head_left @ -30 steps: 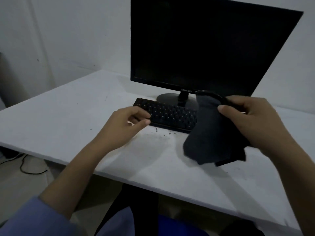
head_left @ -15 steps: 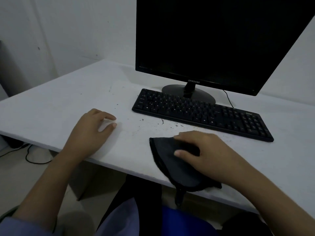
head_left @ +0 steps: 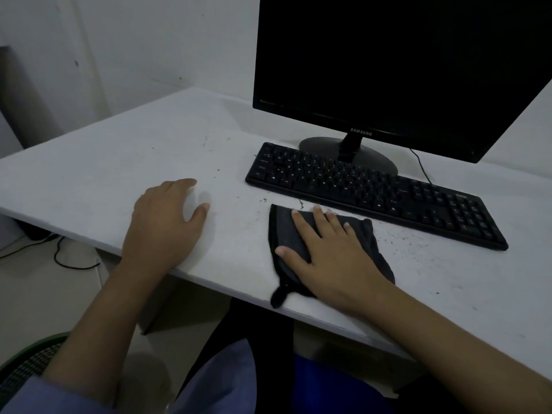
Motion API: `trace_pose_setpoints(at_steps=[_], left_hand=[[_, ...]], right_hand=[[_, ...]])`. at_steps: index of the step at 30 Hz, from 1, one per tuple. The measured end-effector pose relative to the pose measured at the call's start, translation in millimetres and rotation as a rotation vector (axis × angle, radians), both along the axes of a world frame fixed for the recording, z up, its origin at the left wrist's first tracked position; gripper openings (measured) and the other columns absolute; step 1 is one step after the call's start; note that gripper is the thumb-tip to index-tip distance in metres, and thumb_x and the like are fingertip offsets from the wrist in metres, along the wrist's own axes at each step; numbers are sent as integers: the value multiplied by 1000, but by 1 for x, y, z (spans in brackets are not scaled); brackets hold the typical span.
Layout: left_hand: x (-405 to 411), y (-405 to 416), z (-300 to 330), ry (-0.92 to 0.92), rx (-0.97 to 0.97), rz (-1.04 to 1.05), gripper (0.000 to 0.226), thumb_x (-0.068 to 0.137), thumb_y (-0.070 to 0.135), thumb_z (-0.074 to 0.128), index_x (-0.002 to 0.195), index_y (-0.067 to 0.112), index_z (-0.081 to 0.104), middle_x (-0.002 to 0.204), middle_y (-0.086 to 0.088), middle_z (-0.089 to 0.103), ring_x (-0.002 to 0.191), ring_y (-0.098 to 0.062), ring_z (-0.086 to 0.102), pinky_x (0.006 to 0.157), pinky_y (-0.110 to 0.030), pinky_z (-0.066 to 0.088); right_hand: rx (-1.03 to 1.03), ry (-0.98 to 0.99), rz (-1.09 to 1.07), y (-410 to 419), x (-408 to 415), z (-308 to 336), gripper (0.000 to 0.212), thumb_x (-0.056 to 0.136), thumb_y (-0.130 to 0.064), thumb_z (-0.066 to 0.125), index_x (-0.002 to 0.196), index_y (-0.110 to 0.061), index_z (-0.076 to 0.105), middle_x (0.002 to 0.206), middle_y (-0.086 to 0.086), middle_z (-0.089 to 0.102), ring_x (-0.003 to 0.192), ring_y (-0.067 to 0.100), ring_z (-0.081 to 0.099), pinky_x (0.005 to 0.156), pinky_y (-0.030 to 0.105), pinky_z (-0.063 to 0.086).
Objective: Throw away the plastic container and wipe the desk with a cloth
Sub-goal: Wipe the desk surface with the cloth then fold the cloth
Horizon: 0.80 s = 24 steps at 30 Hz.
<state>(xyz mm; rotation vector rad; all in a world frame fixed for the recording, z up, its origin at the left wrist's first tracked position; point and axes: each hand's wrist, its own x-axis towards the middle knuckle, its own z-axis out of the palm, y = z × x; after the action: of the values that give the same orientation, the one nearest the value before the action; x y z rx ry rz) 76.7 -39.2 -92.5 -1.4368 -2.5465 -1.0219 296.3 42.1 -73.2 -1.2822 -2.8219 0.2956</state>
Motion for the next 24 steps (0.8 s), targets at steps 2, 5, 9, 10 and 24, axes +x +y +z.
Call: trace_pose_setpoints(at_steps=[2, 5, 9, 10, 24], left_hand=[[-1, 0, -1, 3, 31, -3, 48, 91, 35, 50, 134, 15, 44, 133, -7, 53, 123, -27, 47, 106, -42, 32], [0, -1, -2, -28, 108, 22, 41, 91, 28, 50, 130, 16, 48, 125, -6, 58, 117, -24, 48, 103, -40, 35], [2, -5, 1, -46, 253, 65, 30, 92, 18, 50, 120, 15, 58, 120, -4, 60, 113, -21, 49, 93, -27, 34], [1, -5, 3, -63, 261, 54, 28, 92, 16, 49, 118, 15, 59, 120, -3, 60, 113, -20, 49, 92, -24, 32], [-57, -19, -2, 71, -137, 170, 38, 96, 28, 33, 127, 20, 54, 140, -5, 49, 131, -25, 39, 113, -54, 7]], right_hand=[[15, 30, -47, 2, -20, -3, 71, 89, -62, 18, 148, -26, 2, 157, 11, -6, 144, 26, -8, 116, 41, -4], [43, 91, -117, 2, -49, -7, 68, 93, -54, 22, 147, -16, 8, 156, 15, 4, 144, 32, -2, 116, 43, -1], [81, 149, -159, 4, -75, -9, 66, 93, -49, 25, 145, -9, 17, 150, 15, 13, 138, 36, 11, 117, 46, 9], [108, 155, -160, 5, -79, -9, 65, 93, -48, 25, 144, -8, 20, 148, 14, 14, 135, 35, 16, 115, 47, 13], [51, 190, 62, 11, -131, -12, 69, 91, -52, 29, 146, -13, 15, 156, 6, 14, 144, 22, 7, 116, 42, 4]])
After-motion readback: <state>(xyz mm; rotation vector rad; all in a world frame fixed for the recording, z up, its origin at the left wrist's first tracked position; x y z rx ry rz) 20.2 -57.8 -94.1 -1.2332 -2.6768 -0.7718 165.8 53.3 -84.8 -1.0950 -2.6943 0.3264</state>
